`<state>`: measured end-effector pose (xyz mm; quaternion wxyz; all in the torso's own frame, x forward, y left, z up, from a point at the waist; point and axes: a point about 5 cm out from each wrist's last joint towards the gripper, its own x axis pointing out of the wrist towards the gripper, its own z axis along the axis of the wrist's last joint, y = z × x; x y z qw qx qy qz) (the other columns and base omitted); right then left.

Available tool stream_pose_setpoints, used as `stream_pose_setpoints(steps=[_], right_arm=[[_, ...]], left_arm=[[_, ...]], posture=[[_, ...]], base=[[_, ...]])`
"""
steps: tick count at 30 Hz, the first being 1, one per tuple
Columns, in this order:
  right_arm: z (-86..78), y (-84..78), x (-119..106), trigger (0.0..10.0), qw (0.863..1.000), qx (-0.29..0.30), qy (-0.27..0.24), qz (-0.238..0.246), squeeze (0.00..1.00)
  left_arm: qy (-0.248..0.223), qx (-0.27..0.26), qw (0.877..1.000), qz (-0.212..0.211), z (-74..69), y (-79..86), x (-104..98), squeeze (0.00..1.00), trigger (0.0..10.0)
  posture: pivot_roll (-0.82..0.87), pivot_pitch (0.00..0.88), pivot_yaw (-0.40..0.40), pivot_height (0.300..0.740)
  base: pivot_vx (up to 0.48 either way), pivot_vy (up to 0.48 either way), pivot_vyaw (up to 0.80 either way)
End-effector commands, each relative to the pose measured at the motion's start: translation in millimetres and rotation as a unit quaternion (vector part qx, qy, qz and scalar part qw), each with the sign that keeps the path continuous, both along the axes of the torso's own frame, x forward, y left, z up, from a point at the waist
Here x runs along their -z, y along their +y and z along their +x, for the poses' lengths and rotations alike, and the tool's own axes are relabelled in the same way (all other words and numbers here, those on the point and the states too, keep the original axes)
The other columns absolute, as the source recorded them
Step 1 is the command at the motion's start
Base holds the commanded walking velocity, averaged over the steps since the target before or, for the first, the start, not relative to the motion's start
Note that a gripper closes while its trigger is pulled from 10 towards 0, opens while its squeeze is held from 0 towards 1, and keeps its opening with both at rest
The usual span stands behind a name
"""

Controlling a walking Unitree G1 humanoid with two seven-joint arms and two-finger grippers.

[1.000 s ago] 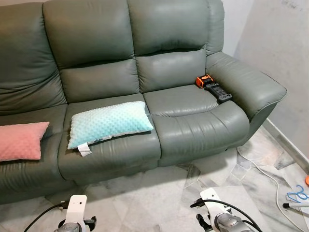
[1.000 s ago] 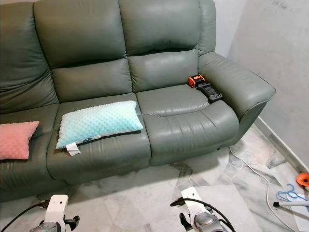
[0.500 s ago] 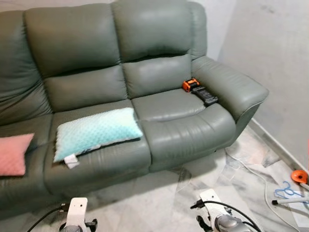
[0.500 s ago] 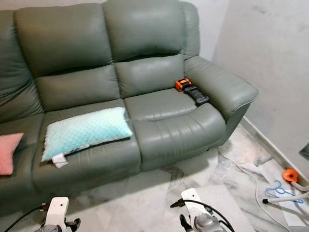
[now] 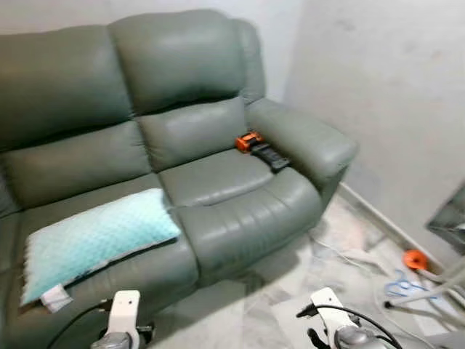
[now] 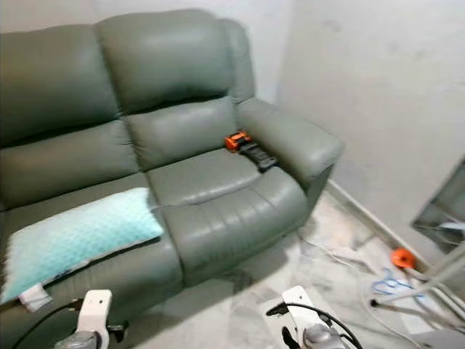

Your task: Move the pillow to the sofa

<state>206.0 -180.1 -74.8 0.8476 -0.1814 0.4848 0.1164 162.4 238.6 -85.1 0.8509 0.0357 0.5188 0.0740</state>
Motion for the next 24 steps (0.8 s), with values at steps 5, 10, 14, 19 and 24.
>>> stream_pose_setpoints(steps=[5, 10, 14, 19, 24], right_arm=[[-1.2, -7.6, -0.2, 10.0, 1.0, 0.005, 0.004, -0.006, 0.0], [-1.2, -7.7, -0.2, 10.0, 1.0, 0.004, 0.004, -0.007, 0.0], [-1.3, -7.5, -0.2, 10.0, 1.0, 0.004, 0.004, -0.007, 0.0], [-1.7, -6.5, 0.2, 10.0, 1.0, 0.004, 0.004, -0.006, 0.0], [-1.7, -5.9, 0.3, 10.0, 1.0, 0.004, 0.005, -0.005, 0.0]], left_arm=[[-0.017, 0.008, 1.0, -0.007, 12.3, -6.2, -3.9, 0.0, 10.0], [-0.016, 0.009, 1.0, -0.007, 12.1, -6.2, -3.8, 0.0, 10.0], [-0.016, 0.008, 1.0, -0.007, 11.5, -6.1, -3.5, 0.0, 10.0], [-0.013, 0.011, 1.0, -0.007, 9.7, -9.4, -1.9, 0.0, 10.0], [-0.011, 0.013, 1.0, -0.007, 9.5, -12.8, -1.0, 0.0, 10.0]], posture=[[0.0, 0.0, 0.006, 0.74], [0.0, 0.0, 0.006, 0.74], [0.0, 0.0, 0.008, 0.74], [0.0, 0.0, 0.011, 0.74], [0.0, 0.0, 0.014, 0.74]], base=[[0.0, 0.0, -0.68], [0.256, 0.0, -0.68], [0.258, 0.0, -0.68], [0.264, 0.0, -0.68], [0.267, 0.0, -0.68]])
